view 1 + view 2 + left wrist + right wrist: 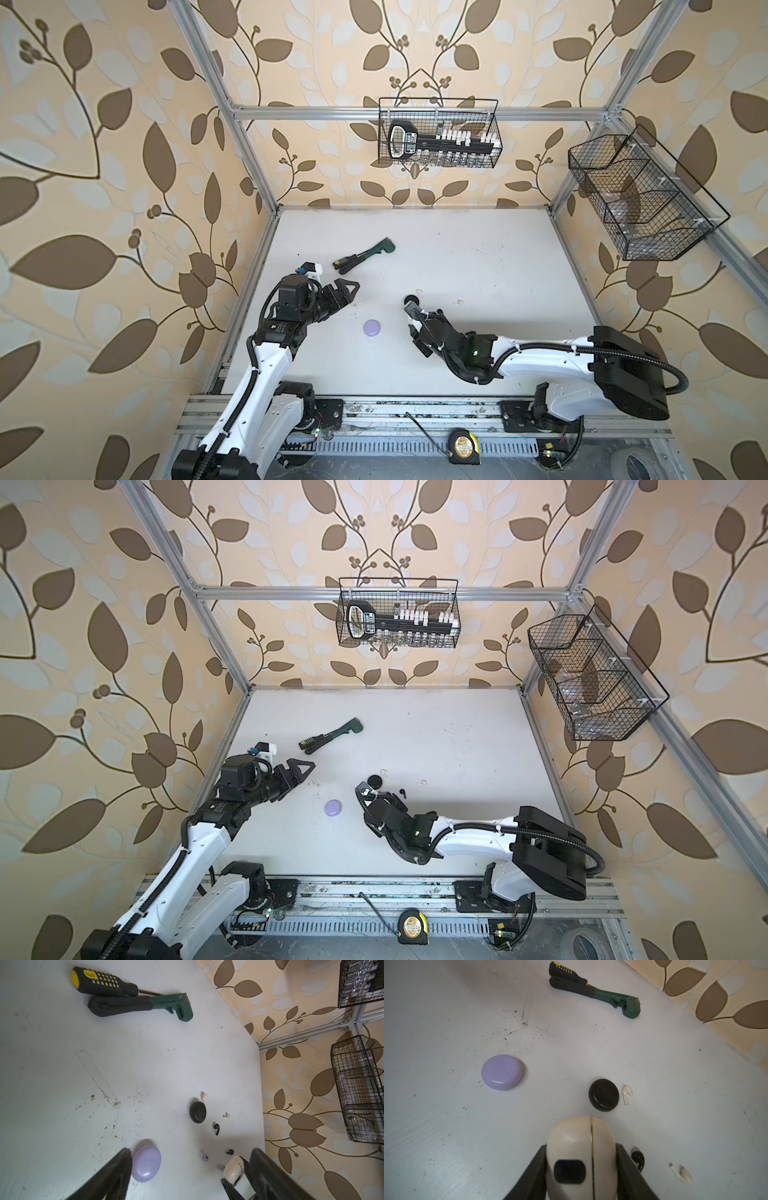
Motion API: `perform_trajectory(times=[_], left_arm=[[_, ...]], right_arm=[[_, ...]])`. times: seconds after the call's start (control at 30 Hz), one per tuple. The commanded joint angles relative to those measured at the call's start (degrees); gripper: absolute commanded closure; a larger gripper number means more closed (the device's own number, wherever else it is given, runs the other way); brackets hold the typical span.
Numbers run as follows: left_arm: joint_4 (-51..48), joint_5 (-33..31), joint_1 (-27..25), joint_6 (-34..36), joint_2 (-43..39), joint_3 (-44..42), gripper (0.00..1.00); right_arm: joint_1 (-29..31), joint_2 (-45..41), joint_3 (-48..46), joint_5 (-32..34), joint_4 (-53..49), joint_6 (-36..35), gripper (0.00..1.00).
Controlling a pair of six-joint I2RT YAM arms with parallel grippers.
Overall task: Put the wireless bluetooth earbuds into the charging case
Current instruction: 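Lift the cream case and carry it toward the left gripper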
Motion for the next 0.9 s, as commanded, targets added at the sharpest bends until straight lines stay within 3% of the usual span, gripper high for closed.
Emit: perform_trajectory(times=[0.0, 0.07, 0.2, 0.33, 0.57, 0.87], left_arm=[[4.8, 3.5, -0.7, 0.6, 1.0, -0.2, 0.13], [4.7, 3.3, -2.1, 1.3, 0.9, 0.3, 0.14], [6.9, 3.2, -6.1, 2.8, -1.6, -0.2, 0.15], [12.1, 4.8, -11.1, 4.8, -2.4, -1.1, 0.18], [15.1, 5.2, -22.0, 10.9, -1.1, -1.3, 0.26], [15.3, 1.2, -24.6, 14.3, -0.2, -1.6, 0.33]], right_arm=[[-0.9, 0.3, 0.9, 1.2, 8.6, -8.6, 0.78], [-1.2, 0.1, 0.4, 0.7, 10.4, -10.2, 0.79], [-1.8, -2.7, -6.0, -0.5, 23.7, -21.5, 0.80], [-2.0, -6.8, -11.9, -7.3, 30.8, -25.4, 0.75], [-3.4, -6.6, -12.8, -10.8, 35.2, -30.1, 0.77], [-3.1, -4.8, -11.1, -12.7, 35.3, -32.3, 0.82]])
